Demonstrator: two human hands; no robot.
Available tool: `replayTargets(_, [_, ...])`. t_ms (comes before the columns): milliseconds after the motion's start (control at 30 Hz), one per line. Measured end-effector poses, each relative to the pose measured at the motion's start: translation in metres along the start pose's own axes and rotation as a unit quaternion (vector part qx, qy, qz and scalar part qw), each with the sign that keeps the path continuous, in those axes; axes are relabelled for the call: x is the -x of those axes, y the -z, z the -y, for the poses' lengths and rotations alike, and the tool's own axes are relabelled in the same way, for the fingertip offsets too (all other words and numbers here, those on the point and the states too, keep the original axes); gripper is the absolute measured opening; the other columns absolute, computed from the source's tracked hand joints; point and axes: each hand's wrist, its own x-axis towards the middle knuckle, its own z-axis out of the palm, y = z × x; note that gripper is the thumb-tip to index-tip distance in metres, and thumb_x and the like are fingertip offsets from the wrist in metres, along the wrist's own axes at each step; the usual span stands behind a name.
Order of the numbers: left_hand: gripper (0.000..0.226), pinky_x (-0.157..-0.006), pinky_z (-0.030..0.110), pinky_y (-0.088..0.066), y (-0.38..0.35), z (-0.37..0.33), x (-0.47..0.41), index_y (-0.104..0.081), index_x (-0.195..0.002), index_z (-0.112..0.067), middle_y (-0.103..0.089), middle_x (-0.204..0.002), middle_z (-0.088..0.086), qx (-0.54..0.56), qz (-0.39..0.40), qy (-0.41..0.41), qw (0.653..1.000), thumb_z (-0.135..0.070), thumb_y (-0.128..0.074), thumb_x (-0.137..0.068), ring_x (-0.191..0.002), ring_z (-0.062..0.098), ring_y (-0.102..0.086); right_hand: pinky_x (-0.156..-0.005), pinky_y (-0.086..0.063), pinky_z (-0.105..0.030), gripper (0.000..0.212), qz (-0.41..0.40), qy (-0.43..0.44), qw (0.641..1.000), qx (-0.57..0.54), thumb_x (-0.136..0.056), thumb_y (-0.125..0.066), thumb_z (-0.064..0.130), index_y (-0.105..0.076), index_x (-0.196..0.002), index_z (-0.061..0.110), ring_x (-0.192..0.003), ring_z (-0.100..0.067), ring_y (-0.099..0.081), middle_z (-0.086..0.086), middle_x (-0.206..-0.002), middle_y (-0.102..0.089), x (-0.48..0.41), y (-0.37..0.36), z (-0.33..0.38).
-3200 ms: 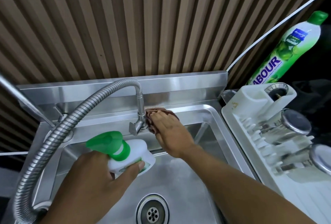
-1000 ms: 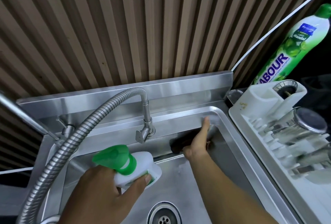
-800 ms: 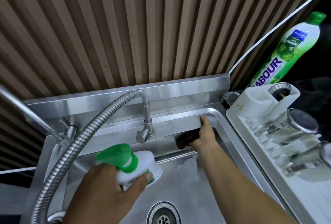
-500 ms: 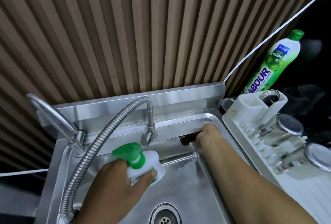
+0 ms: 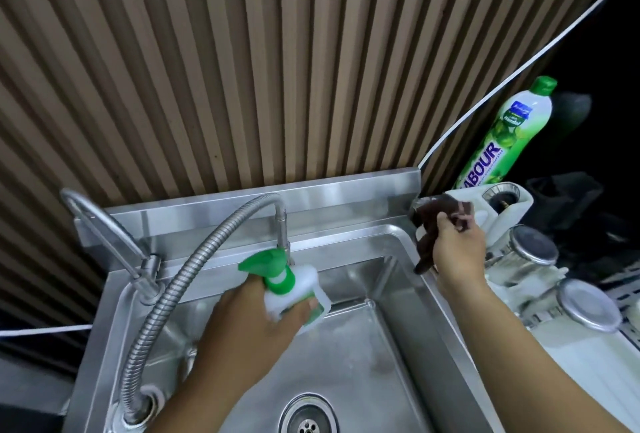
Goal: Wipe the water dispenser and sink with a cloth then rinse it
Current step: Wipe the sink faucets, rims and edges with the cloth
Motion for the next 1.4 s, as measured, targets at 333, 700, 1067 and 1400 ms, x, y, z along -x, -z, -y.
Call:
replayTargets(333, [0.049,-0.082,0.04,-0.052,-0.088,-0.052,-0.093,-0.058,-0.117,-0.025,-0.069,-0.112,0.006,-0.036,-0.054,-0.019,0.998,-0.055,-0.074,-0.082,-0.105,0.037,-0.063,-0.124,0.0,-0.04,0.08,0.338,0.281,0.632,0.638,-0.098,-0.049,0.033,-0.005,-0.162,0.013,-0.155,-0.037,0.002,-0.02,-0.168,0.001,-0.023,0.015,-0.084])
replayTargets(700, [0.058,-0.08,0.038,-0.053,-0.102,-0.047,-0.133,-0.053,-0.126,-0.026,-0.069,-0.114,0.004,-0.079,-0.02,-0.042,0.996,-0.05,-0.079,-0.08,-0.101,0.03,-0.063,-0.123,-0.021,-0.039,0.075,0.341,0.28,0.696,0.567,-0.087,-0.009,0.044,-0.034,-0.155,0.021,-0.15,-0.03,-0.023,-0.01,-0.161,-0.034,-0.032,0.015,-0.08])
replayTargets(1067, [0.044,-0.066,0.037,-0.05,-0.143,-0.04,-0.045,-0.058,-0.111,-0.012,-0.063,-0.103,0.004,-0.075,-0.247,-0.133,0.957,-0.03,-0.083,-0.079,-0.091,0.033,-0.064,-0.118,-0.033,-0.037,0.048,0.319,0.33,0.704,0.542,-0.089,-0.052,0.014,-0.058,-0.136,0.011,-0.14,-0.032,-0.04,-0.013,-0.143,-0.055,-0.039,0.02,-0.092])
replayTargets(1400, [0.086,-0.082,0.043,-0.054,-0.153,-0.041,-0.099,-0.041,-0.142,-0.022,-0.054,-0.132,0.001,0.024,-0.223,-0.024,0.974,-0.041,-0.088,-0.072,-0.115,0.028,-0.058,-0.12,-0.031,-0.037,0.052,0.305,0.341,0.706,0.54,-0.088,-0.054,0.014,-0.057,-0.14,0.011,-0.144,-0.035,-0.038,-0.014,-0.147,-0.053,-0.036,0.021,-0.096])
